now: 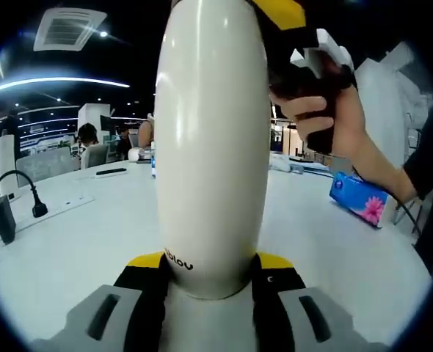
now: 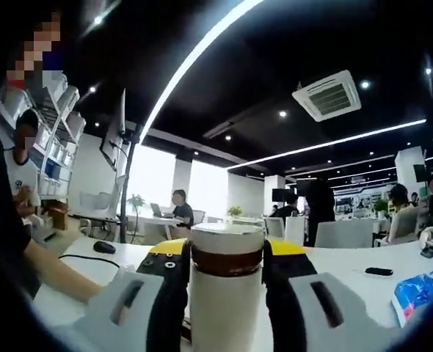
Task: Grasp the water cup twist off the cup lid place the cup lid on the table
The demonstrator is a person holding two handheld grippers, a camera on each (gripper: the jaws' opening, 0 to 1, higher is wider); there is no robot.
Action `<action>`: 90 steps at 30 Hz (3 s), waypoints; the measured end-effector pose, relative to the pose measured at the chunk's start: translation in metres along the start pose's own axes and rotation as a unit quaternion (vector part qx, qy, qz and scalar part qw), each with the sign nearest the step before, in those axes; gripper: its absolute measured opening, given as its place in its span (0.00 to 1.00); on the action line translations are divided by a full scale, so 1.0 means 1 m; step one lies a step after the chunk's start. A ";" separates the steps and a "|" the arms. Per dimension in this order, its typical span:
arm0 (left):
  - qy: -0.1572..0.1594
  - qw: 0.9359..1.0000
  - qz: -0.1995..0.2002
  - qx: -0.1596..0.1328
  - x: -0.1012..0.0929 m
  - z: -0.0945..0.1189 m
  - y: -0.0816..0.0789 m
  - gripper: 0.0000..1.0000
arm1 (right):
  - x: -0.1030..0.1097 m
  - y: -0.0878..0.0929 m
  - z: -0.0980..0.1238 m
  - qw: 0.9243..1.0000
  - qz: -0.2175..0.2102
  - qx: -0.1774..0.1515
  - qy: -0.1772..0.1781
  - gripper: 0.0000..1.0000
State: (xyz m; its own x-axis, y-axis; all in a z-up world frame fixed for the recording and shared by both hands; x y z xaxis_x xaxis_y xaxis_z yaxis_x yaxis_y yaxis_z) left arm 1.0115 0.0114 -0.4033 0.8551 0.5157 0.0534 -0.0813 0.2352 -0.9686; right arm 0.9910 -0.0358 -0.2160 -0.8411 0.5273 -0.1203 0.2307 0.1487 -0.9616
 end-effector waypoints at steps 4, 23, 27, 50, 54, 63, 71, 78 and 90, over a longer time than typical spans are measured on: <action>0.000 1.000 0.000 0.000 0.003 -0.001 0.000 0.47 | -0.001 -0.002 -0.003 1.000 0.004 0.001 -0.002 0.43; 0.000 1.000 0.001 0.000 0.032 -0.008 0.003 0.47 | -0.013 0.002 -0.002 0.985 -0.053 -0.057 -0.154 0.43; 0.001 1.000 0.001 0.001 0.039 -0.010 0.003 0.47 | -0.016 0.005 -0.002 0.975 -0.079 -0.072 -0.193 0.43; 0.001 1.000 0.000 -0.001 0.006 -0.007 0.001 0.47 | -0.033 0.010 -0.009 0.921 -0.165 -0.116 -0.332 0.43; 0.002 1.000 0.000 -0.001 0.005 -0.007 0.001 0.47 | -0.031 0.010 -0.007 0.921 -0.164 -0.113 -0.336 0.43; 0.004 1.000 -0.001 -0.003 0.004 -0.006 0.000 0.47 | -0.027 0.013 -0.006 0.928 -0.165 -0.092 -0.320 0.53; 0.004 1.000 -0.001 -0.002 0.004 -0.005 0.001 0.47 | -0.013 0.019 -0.010 0.946 -0.148 -0.067 -0.281 0.63; 0.004 1.000 -0.002 -0.002 -0.004 -0.004 -0.001 0.47 | 0.001 0.018 -0.006 0.972 -0.091 -0.042 -0.211 0.69; 0.001 1.000 -0.001 -0.001 -0.001 -0.002 -0.001 0.47 | -0.004 0.015 0.008 0.999 -0.028 -0.007 -0.029 0.69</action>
State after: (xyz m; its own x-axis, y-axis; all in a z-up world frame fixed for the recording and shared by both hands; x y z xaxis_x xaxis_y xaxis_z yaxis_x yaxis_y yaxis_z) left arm 1.0121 0.0091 -0.4031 0.8561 0.5138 0.0556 -0.0785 0.2356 -0.9687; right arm 0.9934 -0.0425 -0.2320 -0.8796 0.4689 -0.0805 0.1888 0.1887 -0.9637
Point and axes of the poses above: the point that each gripper's makers call its tool centre point, and the gripper's own axes: z roughly backward along the fingers, x roughly to its left, y roughly out of its underside, the point moved 4 cm from there along z, roughly backward along the fingers, and after that the axes turned 11 degrees about -y, right-handed, at the moved point
